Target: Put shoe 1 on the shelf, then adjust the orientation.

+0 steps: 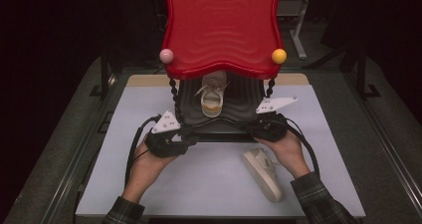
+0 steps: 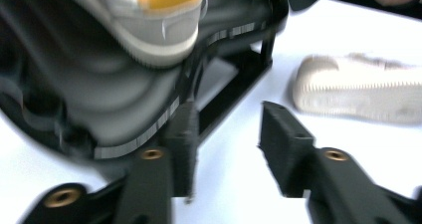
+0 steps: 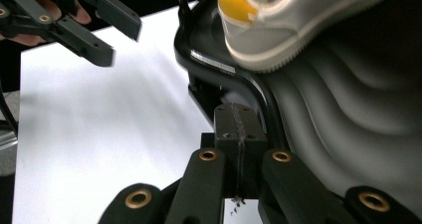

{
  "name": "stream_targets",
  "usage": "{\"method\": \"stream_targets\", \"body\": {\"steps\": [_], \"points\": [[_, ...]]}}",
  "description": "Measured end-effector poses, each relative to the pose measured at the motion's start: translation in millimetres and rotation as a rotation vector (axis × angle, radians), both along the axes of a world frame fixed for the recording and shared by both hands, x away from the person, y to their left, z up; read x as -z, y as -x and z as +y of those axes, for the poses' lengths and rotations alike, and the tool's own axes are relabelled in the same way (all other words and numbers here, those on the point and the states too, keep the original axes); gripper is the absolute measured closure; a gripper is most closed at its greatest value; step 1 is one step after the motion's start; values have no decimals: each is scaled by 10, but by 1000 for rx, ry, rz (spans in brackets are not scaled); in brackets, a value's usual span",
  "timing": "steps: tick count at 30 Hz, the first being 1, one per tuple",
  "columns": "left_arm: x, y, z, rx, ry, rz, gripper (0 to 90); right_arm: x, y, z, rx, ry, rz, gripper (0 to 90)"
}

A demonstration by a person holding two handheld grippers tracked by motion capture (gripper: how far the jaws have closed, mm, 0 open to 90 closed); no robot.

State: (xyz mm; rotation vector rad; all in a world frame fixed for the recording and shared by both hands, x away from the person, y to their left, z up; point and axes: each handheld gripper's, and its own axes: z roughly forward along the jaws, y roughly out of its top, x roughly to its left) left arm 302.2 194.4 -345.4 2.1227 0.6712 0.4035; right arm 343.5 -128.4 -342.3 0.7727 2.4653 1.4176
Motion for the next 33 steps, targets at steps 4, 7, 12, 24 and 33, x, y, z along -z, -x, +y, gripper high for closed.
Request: {"method": "stream_targets", "body": {"steps": [4, 7, 12, 24, 33], "points": [[193, 113, 186, -22, -17, 46, 430, 66, 92, -182, 23, 14, 42, 897], [367, 189, 349, -46, -40, 79, 319, 153, 216, -376, 35, 14, 72, 897], [644, 268, 636, -93, -101, 137, 219, 250, 376, -537, 39, 25, 103, 896], [1008, 235, 912, -105, -139, 160, 133, 475, 714, -707, 28, 53, 170, 896], [1064, 267, 964, -94, -93, 123, 132, 518, 749, -655, -2, 39, 179, 896]]}}
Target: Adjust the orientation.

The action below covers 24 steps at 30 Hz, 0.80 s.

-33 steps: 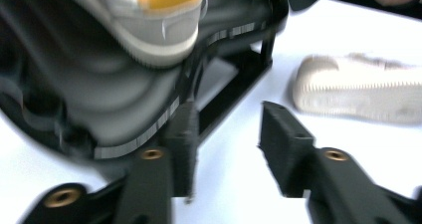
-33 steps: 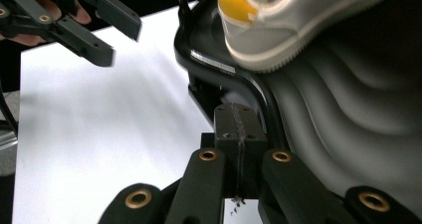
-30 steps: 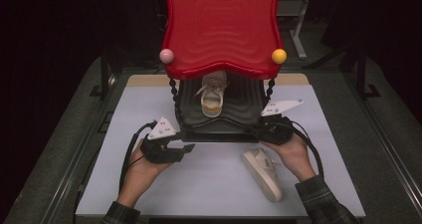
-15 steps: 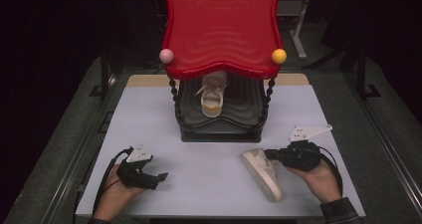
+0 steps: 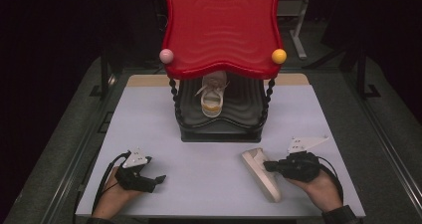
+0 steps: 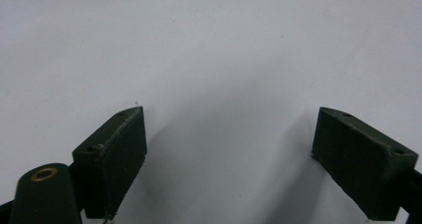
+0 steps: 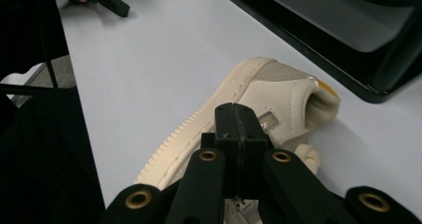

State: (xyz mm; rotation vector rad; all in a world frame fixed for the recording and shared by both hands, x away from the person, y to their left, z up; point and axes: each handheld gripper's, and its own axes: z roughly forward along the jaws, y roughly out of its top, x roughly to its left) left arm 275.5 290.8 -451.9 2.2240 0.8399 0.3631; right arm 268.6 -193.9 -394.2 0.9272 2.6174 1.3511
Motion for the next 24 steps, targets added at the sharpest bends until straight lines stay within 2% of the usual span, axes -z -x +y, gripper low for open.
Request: {"method": "stream_targets", "body": {"steps": [5, 9, 14, 19, 21, 22, 24], "points": [[2, -1, 3, -1, 3, 1, 133, -4, 30, 109, -43, -22, 0, 896], [2, -1, 3, -1, 3, 1, 132, 6, 69, 259, -97, -30, 1, 896], [3, -1, 2, -1, 2, 0, 132, 48, 120, 491, -165, -4, 4, 896], [2, -1, 3, -1, 2, 2, 132, 127, 161, 648, -224, 11, 32, 896], [2, -2, 3, -1, 2, 2, 133, 156, 189, 685, -233, 12, 46, 896], [2, -2, 3, -1, 2, 2, 133, 168, 202, 695, -236, 28, 40, 896], [2, -1, 2, -1, 2, 1, 132, 177, 234, 694, -237, 19, 43, 896]]}}
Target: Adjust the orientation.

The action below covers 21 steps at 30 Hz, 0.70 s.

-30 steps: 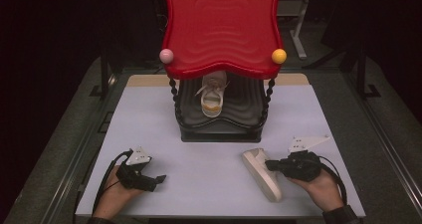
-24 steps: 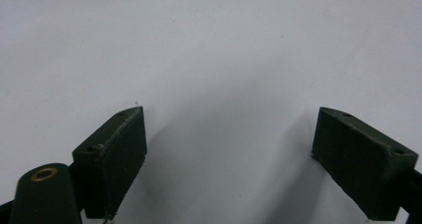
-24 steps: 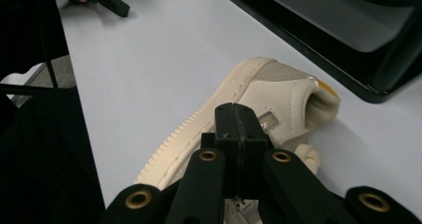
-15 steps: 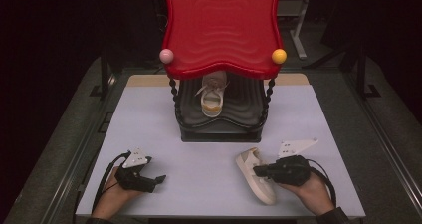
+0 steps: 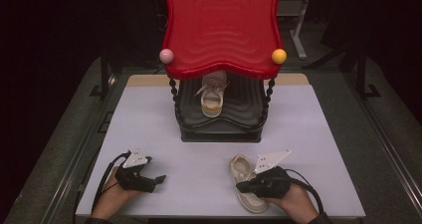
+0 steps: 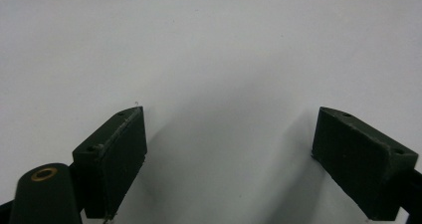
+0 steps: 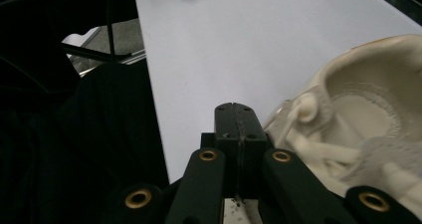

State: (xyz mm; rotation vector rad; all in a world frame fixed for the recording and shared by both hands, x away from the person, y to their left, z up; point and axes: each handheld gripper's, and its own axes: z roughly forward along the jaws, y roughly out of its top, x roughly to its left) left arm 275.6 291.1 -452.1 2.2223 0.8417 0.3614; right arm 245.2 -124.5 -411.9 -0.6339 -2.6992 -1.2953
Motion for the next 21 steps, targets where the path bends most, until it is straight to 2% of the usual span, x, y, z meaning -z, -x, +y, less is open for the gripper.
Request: {"method": "stream_targets", "body": {"steps": [10, 13, 19, 21], "points": [[0, 1, 1, 1, -1, 0, 132, 19, 268, -56, 12, -2, -2, 896], [-1, 1, 2, 2, -3, 1, 132, 62, 365, -69, 21, 14, 6, 896], [0, 1, 2, 2, -3, 0, 133, 103, 417, -103, 29, 34, 17, 896], [0, 2, 2, 2, -3, 0, 133, 125, 427, -99, 29, 63, 5, 896]]}}
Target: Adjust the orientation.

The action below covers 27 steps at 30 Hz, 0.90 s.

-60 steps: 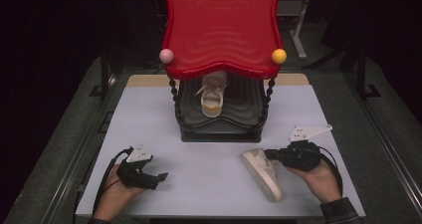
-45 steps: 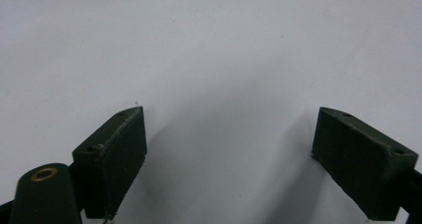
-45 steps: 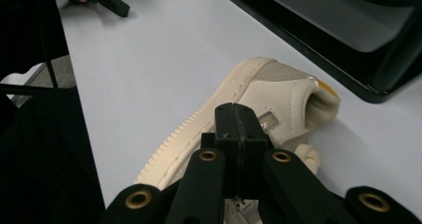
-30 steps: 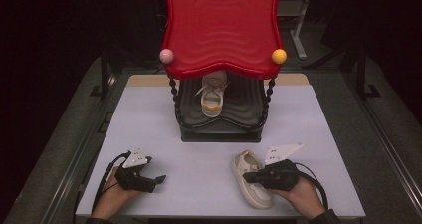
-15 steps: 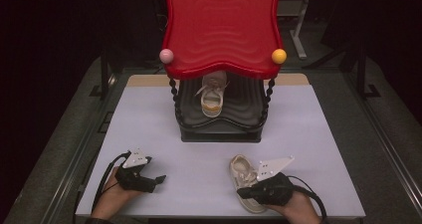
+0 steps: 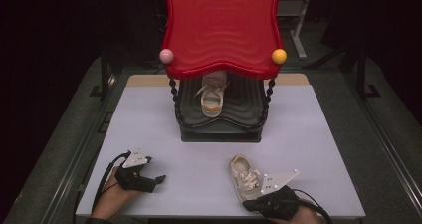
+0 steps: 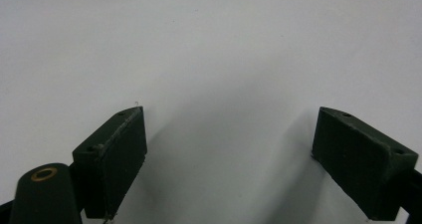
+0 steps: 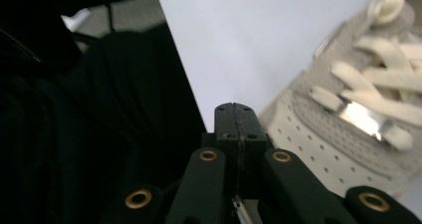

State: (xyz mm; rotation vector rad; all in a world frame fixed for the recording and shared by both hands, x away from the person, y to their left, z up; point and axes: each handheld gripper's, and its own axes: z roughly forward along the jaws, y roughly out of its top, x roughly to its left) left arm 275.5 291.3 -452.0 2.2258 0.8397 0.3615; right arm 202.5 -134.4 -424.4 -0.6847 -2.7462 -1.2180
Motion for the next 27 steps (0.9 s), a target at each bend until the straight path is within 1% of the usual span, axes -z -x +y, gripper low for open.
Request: {"method": "stream_targets", "body": {"steps": [2, 4, 6, 10, 14, 18, 21, 24, 27], "points": [[0, 0, 0, 0, 0, 0, 133, 0, 0, -5, -1, 2, -4, 897], [0, 1, 0, 0, -1, -1, 133, -5, -6, -30, 6, 15, -15, 897], [1, 1, 0, 0, 0, -1, 133, -13, -15, -92, 28, 32, -29, 897], [1, 0, 0, 0, 0, 0, 133, -23, -90, -285, 97, 50, -46, 897], [1, 0, 0, 0, 0, 0, 133, -24, -204, -449, 150, 61, -49, 897], [2, 1, -3, -3, 5, 0, 132, -24, -335, -565, 195, 71, -38, 897], [2, 0, -2, -3, 3, -1, 133, -21, -461, -640, 229, 77, -42, 897], [2, -1, -2, -2, 4, 0, 133, -19, -589, -704, 260, 88, -57, 897], [2, -2, -1, -2, 4, 0, 133, -8, -721, -745, 288, 89, -58, 897]]}}
